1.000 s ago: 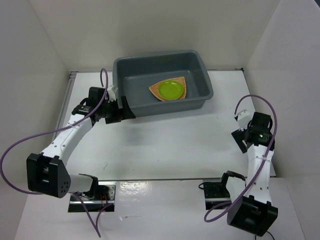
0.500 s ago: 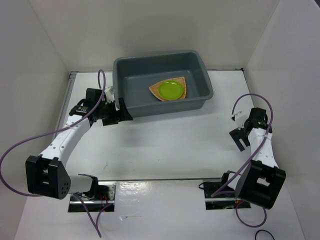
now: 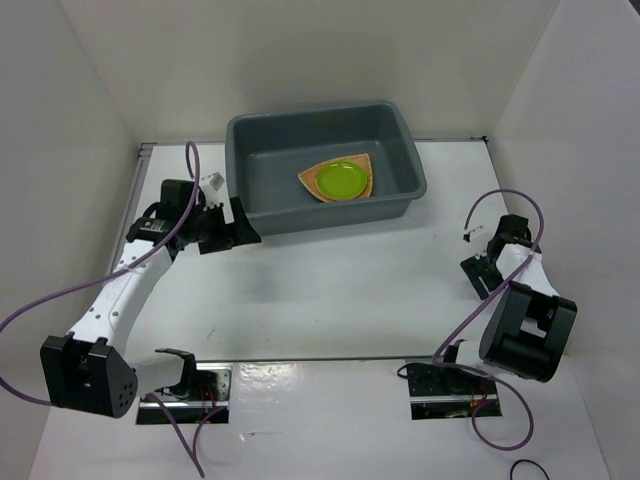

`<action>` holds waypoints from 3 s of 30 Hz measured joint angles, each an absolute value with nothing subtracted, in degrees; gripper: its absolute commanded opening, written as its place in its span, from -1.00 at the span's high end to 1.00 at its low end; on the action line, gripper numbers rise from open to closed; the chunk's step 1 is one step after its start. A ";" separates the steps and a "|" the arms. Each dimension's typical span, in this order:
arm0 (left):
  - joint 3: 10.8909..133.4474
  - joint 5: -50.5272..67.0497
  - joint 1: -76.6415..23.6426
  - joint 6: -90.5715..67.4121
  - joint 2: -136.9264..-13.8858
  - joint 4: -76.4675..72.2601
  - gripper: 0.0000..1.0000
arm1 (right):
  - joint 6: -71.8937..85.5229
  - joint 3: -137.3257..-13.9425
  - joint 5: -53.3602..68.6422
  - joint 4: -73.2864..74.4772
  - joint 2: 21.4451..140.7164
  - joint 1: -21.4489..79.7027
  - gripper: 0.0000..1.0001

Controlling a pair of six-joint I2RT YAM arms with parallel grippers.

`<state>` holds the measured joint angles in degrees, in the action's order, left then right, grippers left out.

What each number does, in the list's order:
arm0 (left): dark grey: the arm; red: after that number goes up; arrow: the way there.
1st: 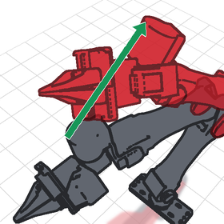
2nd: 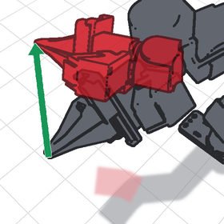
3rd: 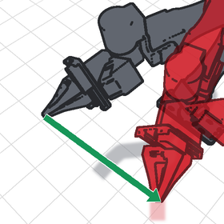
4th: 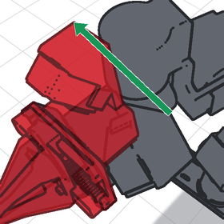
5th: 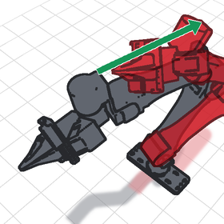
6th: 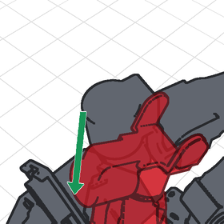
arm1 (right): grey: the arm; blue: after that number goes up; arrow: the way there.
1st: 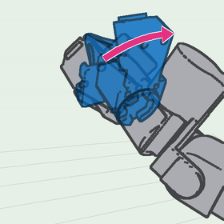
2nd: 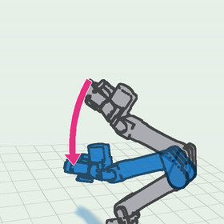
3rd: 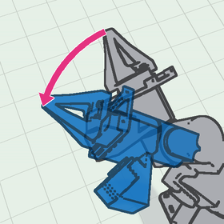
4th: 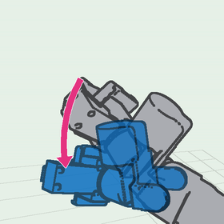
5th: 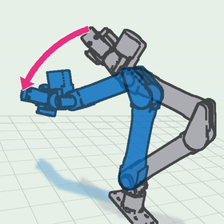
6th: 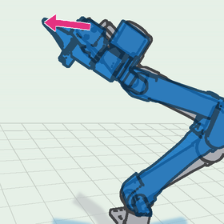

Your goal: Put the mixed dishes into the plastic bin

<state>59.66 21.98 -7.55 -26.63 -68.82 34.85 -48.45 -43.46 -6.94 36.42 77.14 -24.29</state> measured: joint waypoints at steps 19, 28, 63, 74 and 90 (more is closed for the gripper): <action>57.36 23.40 -5.50 -21.65 -63.79 37.95 -1.00 | -38.50 -67.85 -8.29 51.00 64.71 -11.35 1.00; 56.49 26.00 -5.91 -20.75 -67.75 35.68 -1.00 | -34.81 -108.99 5.76 67.94 70.19 2.90 1.00; 56.25 -1.30 -13.76 -44.97 -39.11 46.59 -1.00 | -34.59 -177.12 16.86 73.47 162.54 37.04 0.57; 56.25 -1.61 -13.65 -43.33 -46.11 43.22 -1.00 | -30.83 -177.05 14.68 71.22 160.70 36.71 -0.97; 64.07 13.21 -12.21 -35.70 -86.48 22.26 -1.00 | -18.74 -148.97 -2.90 70.67 107.72 28.16 -0.45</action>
